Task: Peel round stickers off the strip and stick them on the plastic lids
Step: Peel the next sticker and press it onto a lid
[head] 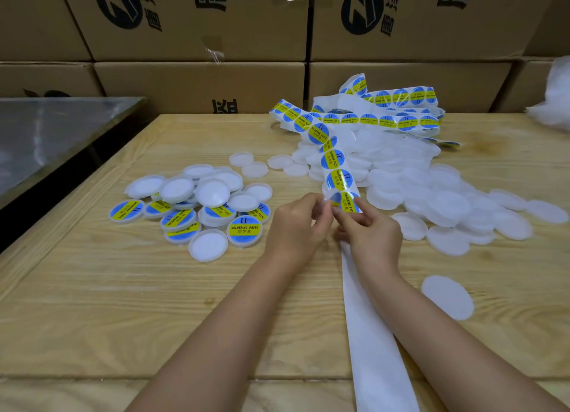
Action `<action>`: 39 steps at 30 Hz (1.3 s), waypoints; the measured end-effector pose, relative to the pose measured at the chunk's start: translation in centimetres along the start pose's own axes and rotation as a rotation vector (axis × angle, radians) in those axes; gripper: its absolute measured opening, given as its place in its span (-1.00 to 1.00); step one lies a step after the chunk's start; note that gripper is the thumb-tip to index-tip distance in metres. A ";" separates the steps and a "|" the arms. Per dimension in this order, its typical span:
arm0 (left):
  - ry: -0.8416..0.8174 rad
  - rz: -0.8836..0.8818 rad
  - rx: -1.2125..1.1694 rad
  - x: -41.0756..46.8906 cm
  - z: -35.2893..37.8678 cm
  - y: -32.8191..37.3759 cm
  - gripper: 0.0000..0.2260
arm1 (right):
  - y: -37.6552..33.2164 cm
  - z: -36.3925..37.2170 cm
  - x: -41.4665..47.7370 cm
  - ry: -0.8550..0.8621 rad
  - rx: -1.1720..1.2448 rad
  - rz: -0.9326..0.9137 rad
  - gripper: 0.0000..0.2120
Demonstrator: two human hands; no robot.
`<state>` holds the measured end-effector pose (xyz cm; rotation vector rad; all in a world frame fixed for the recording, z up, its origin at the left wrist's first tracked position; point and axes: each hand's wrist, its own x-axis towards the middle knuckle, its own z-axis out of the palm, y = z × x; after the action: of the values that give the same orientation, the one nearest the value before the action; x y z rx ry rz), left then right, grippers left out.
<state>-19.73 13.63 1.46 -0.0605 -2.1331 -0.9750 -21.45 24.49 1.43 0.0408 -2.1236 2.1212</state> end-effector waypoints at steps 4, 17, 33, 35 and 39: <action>-0.075 -0.351 -0.266 0.4 -0.4 0.3 -0.86 | 0.0 0.2 0.2 0.000 -0.004 0.031 -0.53; -0.199 -0.833 -0.962 1.0 -1.1 0.6 -0.83 | 0.4 0.4 0.2 -0.066 -0.145 -0.191 -0.88; -0.376 -0.683 -0.901 0.6 -1.3 0.8 -0.85 | 0.4 0.0 0.4 0.073 -0.188 -0.149 -0.48; -0.372 -0.685 -0.913 0.6 -1.4 0.8 -0.85 | 0.5 0.1 0.4 0.054 -0.208 -0.135 -0.52; -0.331 -0.745 -0.965 0.7 -1.3 0.7 -0.84 | 0.4 0.4 0.1 0.000 -0.198 -0.144 -0.72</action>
<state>-19.13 13.07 2.89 0.1184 -1.7537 -2.5098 -21.60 24.06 1.05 0.1665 -2.2459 1.8248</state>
